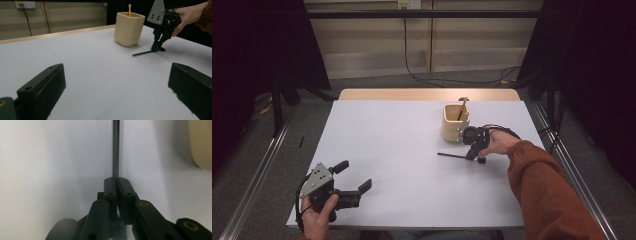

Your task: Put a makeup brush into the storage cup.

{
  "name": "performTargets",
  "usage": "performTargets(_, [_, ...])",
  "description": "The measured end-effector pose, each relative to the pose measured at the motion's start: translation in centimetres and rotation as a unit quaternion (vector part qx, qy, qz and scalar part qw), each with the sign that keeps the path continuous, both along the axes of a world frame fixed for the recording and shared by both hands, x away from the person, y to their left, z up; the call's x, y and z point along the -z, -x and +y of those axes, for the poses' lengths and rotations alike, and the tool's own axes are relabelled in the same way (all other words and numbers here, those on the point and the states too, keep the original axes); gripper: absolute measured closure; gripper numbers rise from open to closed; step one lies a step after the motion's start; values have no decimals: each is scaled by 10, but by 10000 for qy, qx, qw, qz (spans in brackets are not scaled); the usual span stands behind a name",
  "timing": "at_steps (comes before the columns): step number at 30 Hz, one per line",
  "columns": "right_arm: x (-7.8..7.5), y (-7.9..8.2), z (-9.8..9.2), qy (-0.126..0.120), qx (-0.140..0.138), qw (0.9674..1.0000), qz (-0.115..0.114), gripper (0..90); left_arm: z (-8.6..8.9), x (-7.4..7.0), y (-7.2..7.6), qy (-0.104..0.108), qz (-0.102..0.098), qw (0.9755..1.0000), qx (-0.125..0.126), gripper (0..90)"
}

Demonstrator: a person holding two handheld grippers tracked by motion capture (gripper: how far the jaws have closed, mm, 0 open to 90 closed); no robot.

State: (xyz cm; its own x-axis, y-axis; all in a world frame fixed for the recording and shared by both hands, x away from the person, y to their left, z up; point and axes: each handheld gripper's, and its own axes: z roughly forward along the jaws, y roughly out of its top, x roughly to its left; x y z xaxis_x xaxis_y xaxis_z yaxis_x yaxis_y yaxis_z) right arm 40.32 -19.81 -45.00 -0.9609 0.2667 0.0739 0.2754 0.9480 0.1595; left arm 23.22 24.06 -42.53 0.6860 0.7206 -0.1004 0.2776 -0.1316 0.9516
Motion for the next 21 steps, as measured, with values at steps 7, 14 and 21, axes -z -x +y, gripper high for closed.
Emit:
performTargets(7, [-2,2,2,29,-31,10000,-26,863,1,0,1,20,9,10000,-29,12])
performTargets(14, [-8,6,2,-64,16,10000,-63,863,1,-1,1,24,0,10000,-33,12])
performTargets(21, [-19,13,0,-280,37,9994,-195,862,1,-2,3,26,-30,10000,-33,13])
